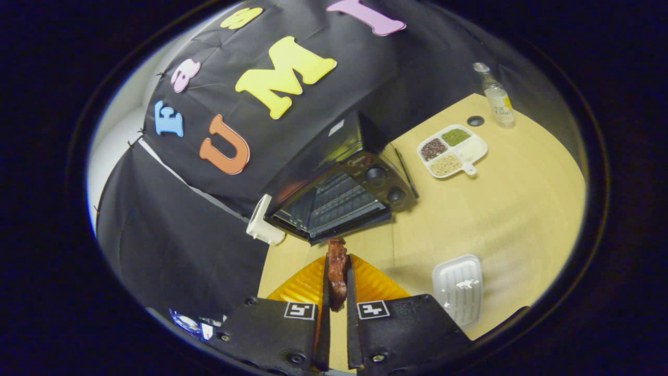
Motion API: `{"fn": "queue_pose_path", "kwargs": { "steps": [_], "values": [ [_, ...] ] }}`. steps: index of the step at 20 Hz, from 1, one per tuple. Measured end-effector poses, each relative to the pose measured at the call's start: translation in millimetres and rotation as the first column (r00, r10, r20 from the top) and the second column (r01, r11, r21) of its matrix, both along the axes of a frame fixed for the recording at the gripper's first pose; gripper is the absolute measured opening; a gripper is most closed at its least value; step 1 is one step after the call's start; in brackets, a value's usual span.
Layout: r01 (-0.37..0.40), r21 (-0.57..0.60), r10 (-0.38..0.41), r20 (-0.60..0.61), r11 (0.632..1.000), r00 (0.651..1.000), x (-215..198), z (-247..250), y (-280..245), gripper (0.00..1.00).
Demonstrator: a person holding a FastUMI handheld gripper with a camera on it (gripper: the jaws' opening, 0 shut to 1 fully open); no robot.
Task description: Open the toaster oven, put the food inside, and close the toaster oven door.
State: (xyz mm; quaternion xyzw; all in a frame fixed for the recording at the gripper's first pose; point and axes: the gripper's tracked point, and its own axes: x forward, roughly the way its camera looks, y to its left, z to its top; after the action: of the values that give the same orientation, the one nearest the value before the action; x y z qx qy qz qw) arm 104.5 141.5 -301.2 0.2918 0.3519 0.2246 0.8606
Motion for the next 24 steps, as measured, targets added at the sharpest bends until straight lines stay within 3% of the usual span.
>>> {"fn": "queue_pose_path", "kwargs": {
  "steps": [3, 6, 9, 13, 18, 24],
  "values": [
    [0.056, 0.071, -0.058, 0.02, 0.996, 0.998, 35.3, -9.5, 50.8, 0.16],
    [0.194, 0.124, -0.201, 0.045, 0.973, 0.979, 79.6, -24.3, 79.9, 0.16],
    [0.342, 0.193, -0.356, 0.04, 0.92, 0.934, 122.3, -40.1, 98.2, 0.16],
    [0.455, 0.244, -0.472, 0.011, 0.856, 0.882, 164.9, -69.6, 115.9, 0.16],
    [0.501, 0.225, -0.52, 0.031, 0.836, 0.854, 195.7, -83.0, 142.2, 0.16],
    [0.507, 0.105, -0.515, 0.07, 0.856, 0.855, 203.4, -96.3, 141.7, 0.2]
  ]
}}
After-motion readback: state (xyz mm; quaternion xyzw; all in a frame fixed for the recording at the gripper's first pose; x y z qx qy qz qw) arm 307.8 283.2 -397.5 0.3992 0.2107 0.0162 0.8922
